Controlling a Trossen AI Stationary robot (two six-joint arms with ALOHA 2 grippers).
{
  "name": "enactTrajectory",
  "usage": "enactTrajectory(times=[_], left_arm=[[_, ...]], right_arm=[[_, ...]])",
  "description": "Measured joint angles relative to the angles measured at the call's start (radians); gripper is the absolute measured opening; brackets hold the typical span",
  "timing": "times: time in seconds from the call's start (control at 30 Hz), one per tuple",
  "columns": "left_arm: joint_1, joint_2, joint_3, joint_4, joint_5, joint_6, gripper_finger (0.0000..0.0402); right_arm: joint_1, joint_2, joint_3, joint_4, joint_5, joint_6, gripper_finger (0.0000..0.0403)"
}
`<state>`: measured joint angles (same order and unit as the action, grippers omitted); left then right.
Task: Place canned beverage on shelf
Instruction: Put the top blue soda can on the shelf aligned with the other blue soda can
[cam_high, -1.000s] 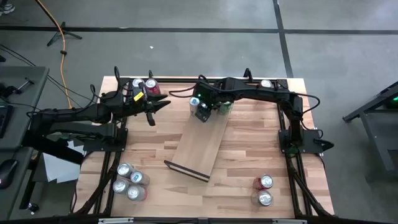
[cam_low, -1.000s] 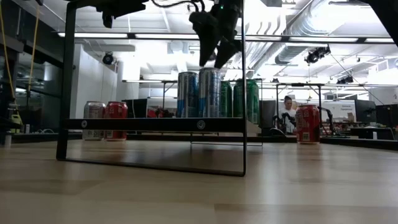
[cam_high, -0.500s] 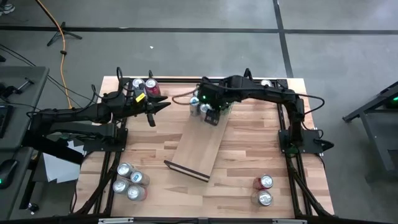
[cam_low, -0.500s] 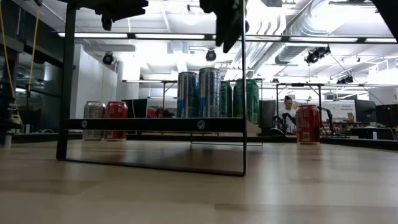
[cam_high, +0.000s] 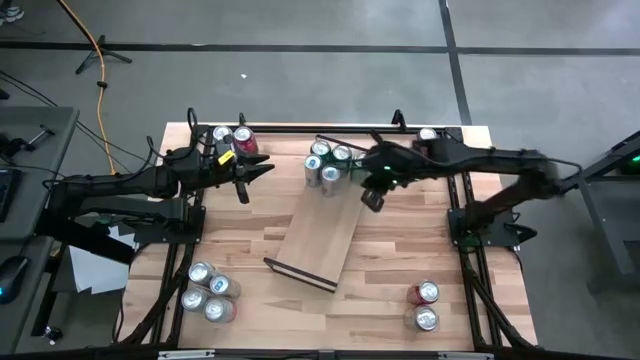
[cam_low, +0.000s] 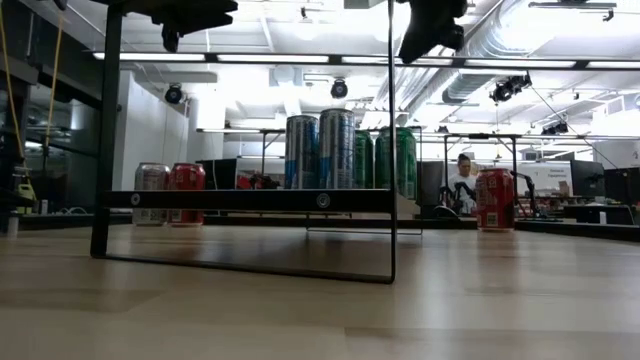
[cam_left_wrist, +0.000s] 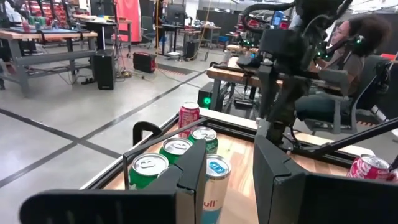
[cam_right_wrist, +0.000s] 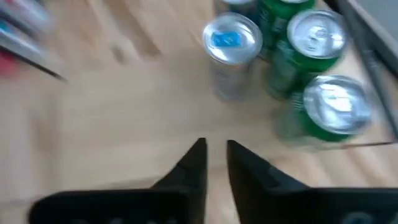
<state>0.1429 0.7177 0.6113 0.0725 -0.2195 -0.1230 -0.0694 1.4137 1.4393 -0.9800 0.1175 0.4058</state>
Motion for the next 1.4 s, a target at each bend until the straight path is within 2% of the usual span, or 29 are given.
enactTrajectory(times=[0.1,0.2,0.47,0.97,1.2,1.33,1.4], left_arm=[[0.000,0.000,0.000,0.000,0.003,-0.007,0.0060],[0.000,0.000,0.000,0.001,0.033,-0.007,0.0060],[0.000,0.000,0.000,0.004,0.083,-0.016,0.0060],[0.000,0.000,0.000,0.009,0.084,-0.068,0.0060],[0.000,0.000,0.000,0.010,0.087,-0.068,0.0060],[0.000,0.000,0.000,0.010,0.087,-0.067,0.0060],[0.000,0.000,0.000,0.010,0.087,-0.064,0.0060]], right_arm=[[0.019,-0.093,-0.147,0.204,-0.039,0.101,0.0008],[0.053,-0.135,-0.257,0.365,-0.045,0.179,0.0011],[0.133,-0.115,-0.395,0.577,-0.047,0.270,0.0004],[0.153,-0.009,-0.407,0.776,-0.042,0.402,0.0000],[0.170,0.011,-0.407,0.790,-0.040,0.406,0.0000],[0.184,0.011,-0.407,0.799,0.013,0.422,0.0000],[0.194,0.019,-0.407,0.824,0.074,0.497,0.0000]])
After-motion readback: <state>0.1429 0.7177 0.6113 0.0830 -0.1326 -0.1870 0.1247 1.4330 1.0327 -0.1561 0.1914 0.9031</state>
